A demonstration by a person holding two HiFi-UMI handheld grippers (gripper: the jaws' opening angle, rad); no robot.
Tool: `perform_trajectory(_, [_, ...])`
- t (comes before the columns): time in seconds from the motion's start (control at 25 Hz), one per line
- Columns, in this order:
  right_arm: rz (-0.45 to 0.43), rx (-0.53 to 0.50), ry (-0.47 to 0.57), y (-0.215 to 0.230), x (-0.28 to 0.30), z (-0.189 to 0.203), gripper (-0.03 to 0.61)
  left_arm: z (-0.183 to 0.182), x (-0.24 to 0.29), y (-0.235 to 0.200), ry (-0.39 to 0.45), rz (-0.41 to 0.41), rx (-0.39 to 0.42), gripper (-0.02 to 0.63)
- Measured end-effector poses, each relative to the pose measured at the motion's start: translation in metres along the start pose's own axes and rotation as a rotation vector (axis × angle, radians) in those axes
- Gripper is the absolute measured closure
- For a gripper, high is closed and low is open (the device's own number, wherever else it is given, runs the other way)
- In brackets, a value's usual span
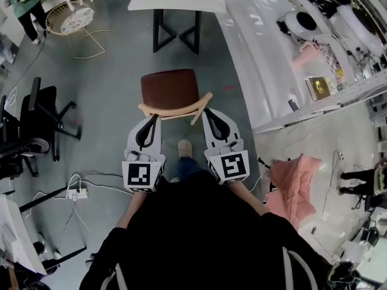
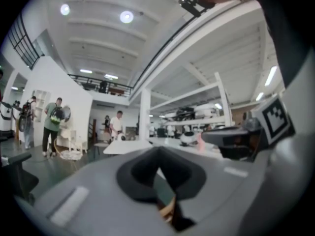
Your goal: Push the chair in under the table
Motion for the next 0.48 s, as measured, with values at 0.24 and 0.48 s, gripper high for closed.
perform_trajectory(0.24, [-0.062,-0.025,-0.018,0.042,0.058,0.004,0.557,-0.009,0.065,-0.019,-0.003,-0.008,-0.011,0.607])
perform_trajectory(0.48, [-0.104,-0.019,-0.047,0.083,0.107,0.018,0.557,-0.006,0.119,-0.039,-0.018,-0.054,-0.042,0.607])
Point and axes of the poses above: the fingertips, and each gripper's own axes: x forward along the fingers, y to its right, z out of its underside, the point moved 8 cm from there along -x, backward along the fingers, and after that the axes turned 1 degree about x, right-handed, at the moved point
